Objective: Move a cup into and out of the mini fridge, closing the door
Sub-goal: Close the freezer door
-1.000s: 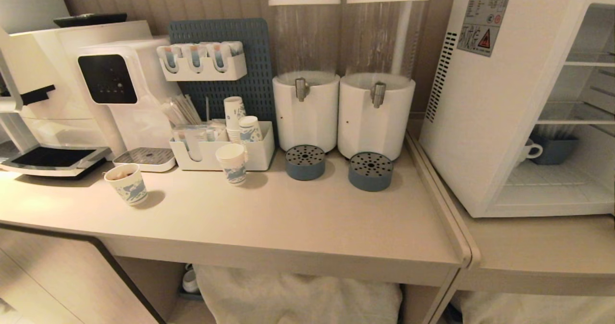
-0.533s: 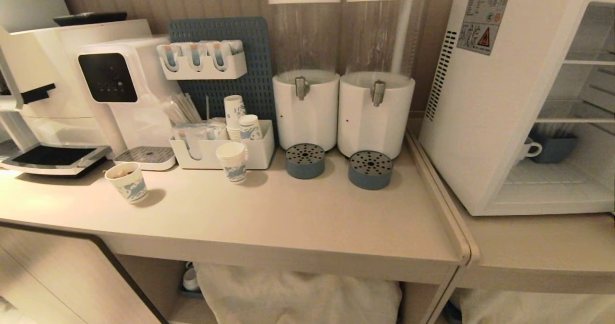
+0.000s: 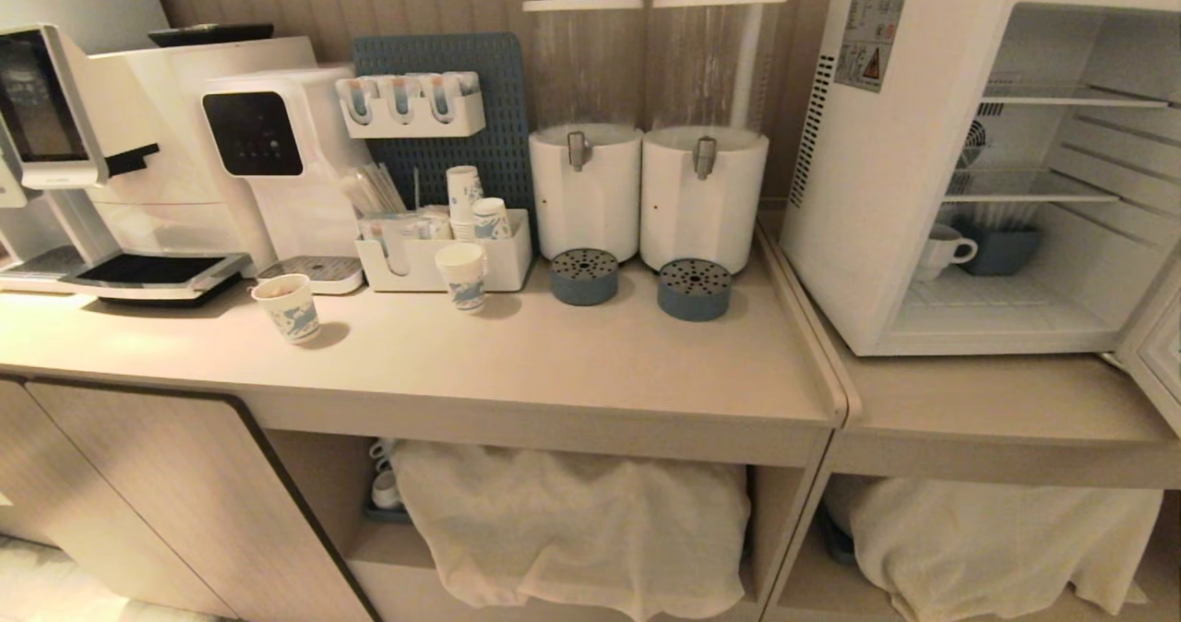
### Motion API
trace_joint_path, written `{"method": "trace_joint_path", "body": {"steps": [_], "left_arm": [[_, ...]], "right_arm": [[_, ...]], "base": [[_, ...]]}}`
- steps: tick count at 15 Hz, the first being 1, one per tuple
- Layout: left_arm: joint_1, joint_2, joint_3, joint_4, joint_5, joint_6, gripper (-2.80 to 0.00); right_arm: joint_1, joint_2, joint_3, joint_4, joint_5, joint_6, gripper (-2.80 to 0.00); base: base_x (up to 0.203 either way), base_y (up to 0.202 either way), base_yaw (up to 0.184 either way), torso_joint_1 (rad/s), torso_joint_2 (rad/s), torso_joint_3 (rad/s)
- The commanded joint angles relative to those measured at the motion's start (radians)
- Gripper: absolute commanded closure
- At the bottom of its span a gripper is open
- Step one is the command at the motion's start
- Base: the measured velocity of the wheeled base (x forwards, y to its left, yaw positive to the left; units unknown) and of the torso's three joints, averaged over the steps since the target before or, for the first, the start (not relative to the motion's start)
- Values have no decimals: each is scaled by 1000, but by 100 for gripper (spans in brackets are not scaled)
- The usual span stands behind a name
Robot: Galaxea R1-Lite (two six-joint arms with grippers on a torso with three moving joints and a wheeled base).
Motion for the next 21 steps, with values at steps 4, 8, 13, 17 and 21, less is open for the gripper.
{"method": "trace_joint_path", "body": {"steps": [4,8,13,17,21], "left_arm": [[0,1,0,0,0,0,0],[0,1,0,0,0,0,0],[0,1,0,0,0,1,0],[0,1,0,0,0,1,0],[0,1,0,0,0,1,0]], "right_arm": [[0,2,5,0,1,0,0],[0,2,5,0,1,0,0],[1,2,5,0,1,0,0],[0,2,5,0,1,0,0],[0,2,5,0,1,0,0]], "base": [[-193,0,0,3,1,1],[-194,0,-1,4,1,2],[-60,0,0,-1,-1,2],[-1,-105,-1,1,4,4],[0,-196,-1,4,1,4]]}}
